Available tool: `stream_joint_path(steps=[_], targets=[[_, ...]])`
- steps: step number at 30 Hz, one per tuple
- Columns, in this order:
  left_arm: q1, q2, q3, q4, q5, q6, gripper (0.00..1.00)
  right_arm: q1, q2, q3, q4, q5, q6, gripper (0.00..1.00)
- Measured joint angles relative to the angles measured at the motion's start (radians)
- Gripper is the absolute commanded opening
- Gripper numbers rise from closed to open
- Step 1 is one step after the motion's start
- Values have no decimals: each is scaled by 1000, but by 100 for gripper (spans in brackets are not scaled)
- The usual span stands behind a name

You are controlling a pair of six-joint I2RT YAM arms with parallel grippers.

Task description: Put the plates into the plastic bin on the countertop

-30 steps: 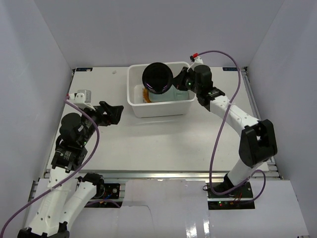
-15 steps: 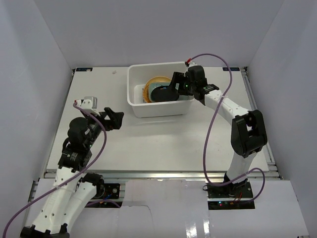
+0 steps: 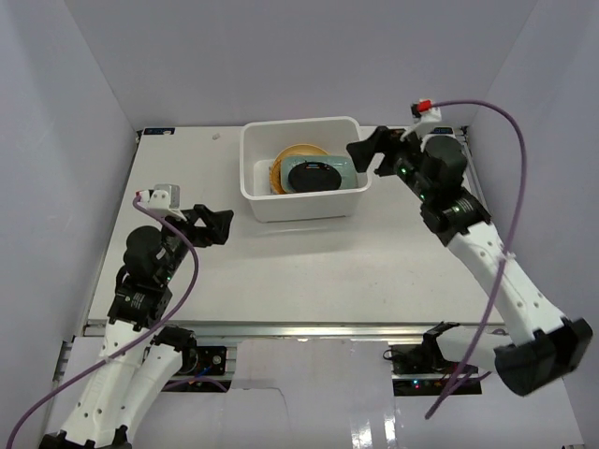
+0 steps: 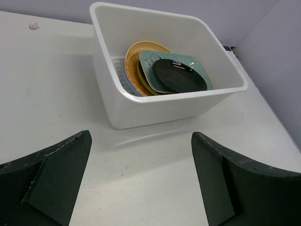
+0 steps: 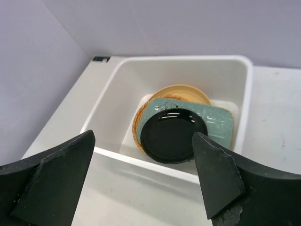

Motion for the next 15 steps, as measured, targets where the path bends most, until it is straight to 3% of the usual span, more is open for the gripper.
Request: stream_joint_path(steps=[10, 15], targets=[[0, 2, 104, 8, 40, -25, 98, 0, -686, -443, 51, 301, -17, 90], [0, -12, 126, 55, 68, -39, 98, -1, -811, -522, 75, 412, -15, 90]])
